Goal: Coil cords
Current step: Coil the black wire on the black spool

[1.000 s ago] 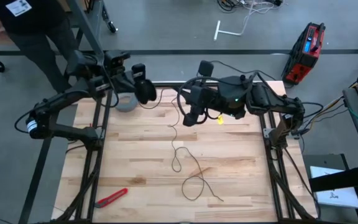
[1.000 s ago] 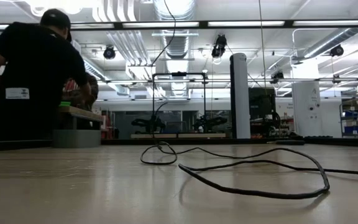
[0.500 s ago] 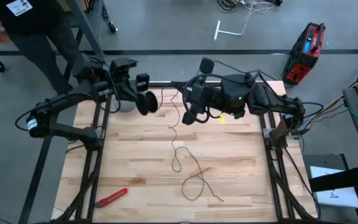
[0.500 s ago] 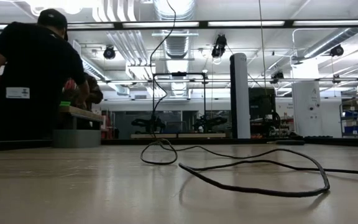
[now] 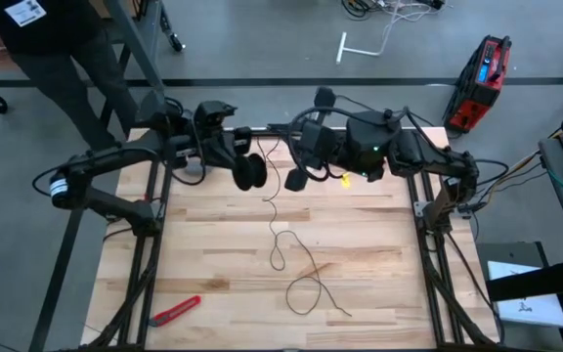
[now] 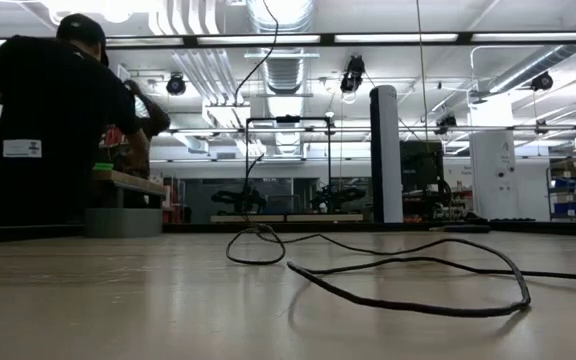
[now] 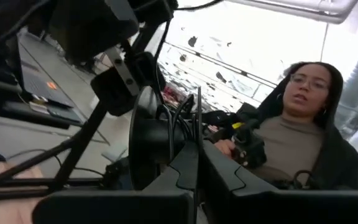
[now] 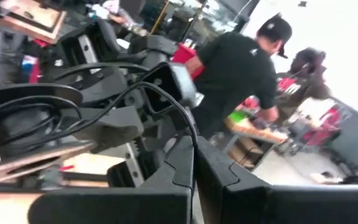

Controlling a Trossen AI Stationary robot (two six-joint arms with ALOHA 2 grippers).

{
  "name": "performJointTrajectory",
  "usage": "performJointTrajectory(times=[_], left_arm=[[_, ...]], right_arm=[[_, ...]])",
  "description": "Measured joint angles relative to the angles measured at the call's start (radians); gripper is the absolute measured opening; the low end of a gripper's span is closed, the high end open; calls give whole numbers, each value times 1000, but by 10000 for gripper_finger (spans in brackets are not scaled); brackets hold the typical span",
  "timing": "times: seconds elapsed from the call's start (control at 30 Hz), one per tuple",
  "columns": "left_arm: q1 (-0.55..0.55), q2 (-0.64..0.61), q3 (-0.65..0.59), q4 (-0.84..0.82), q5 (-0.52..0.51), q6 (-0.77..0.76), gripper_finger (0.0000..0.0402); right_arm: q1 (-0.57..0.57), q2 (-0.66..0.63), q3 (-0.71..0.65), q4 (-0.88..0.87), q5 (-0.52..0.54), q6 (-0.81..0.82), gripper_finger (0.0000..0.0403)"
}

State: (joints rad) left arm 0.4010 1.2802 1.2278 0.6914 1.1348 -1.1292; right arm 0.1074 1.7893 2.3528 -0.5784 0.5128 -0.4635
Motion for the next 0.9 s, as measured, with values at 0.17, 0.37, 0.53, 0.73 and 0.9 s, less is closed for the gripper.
performJointTrajectory(times=[0.17, 0.37, 0.53, 0.73, 0.9], left_arm=[[-42, 23, 0, 0, 17, -16, 0], [-91, 45, 0, 31, 21, -15, 0], [-108, 47, 0, 160, -24, -8, 0], [-109, 43, 0, 289, -156, 82, 0], [-96, 21, 0, 303, -341, 250, 0]], right_arm=[[-28, 1, -2, -92, -169, 151, 0], [-54, 19, -2, -169, -343, 303, 0], [-91, 65, -3, -186, -589, 431, 0], [-95, 90, -4, -164, -649, 447, 0], [-92, 89, -4, -164, -651, 446, 0]])
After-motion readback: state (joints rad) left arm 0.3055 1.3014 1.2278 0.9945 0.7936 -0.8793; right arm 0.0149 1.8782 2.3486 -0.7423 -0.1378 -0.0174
